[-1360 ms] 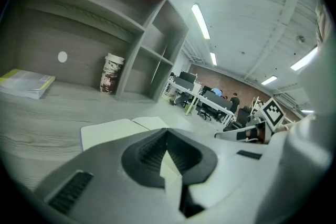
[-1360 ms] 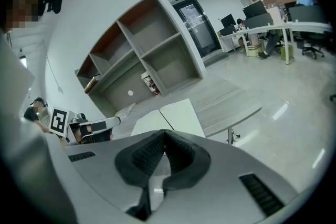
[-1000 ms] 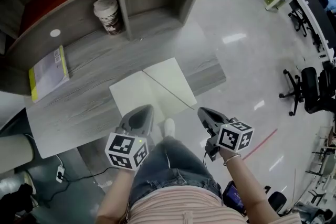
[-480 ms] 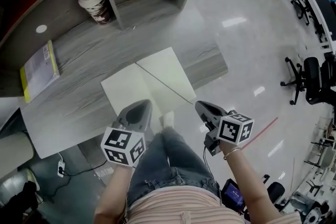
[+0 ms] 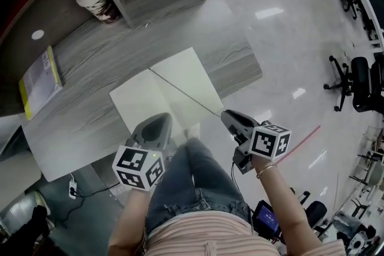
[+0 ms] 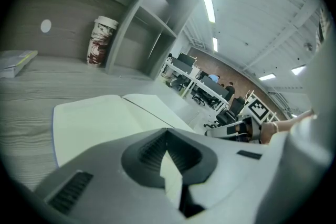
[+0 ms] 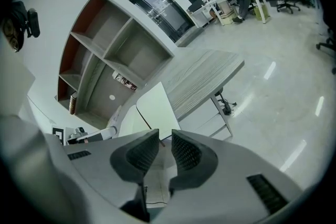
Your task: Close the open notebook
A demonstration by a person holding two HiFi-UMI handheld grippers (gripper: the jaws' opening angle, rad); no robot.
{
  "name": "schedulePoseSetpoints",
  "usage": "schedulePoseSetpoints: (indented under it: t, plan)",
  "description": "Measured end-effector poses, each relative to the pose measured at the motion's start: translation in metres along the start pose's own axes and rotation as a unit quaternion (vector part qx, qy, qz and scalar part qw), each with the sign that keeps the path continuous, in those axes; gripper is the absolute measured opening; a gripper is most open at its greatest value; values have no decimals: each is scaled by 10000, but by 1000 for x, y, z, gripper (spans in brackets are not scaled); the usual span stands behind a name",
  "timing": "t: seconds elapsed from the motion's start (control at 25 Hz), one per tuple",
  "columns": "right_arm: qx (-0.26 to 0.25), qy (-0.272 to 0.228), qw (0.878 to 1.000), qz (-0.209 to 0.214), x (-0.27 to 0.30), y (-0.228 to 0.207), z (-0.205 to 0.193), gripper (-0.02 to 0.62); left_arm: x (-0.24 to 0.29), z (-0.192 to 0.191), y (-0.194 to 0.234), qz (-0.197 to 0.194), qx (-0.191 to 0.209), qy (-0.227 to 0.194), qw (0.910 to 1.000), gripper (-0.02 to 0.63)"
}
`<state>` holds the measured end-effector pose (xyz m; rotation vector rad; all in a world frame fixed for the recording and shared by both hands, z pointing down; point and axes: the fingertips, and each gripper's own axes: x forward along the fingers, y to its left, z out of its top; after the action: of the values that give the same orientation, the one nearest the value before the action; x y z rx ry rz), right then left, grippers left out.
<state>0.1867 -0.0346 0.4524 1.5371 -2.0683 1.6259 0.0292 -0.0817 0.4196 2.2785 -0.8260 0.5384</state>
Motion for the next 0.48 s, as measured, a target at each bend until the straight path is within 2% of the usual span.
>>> schedulePoseSetpoints:
  t: [0.12,0.48]
  plan:
    - [171,109,9997,108,2,-4,-4,117,2,-3,3,25,-10,81,10000,12]
    - [537,180,9979,309,12,-10,-6,130,9,-20,16,162,-117,428,9989,12]
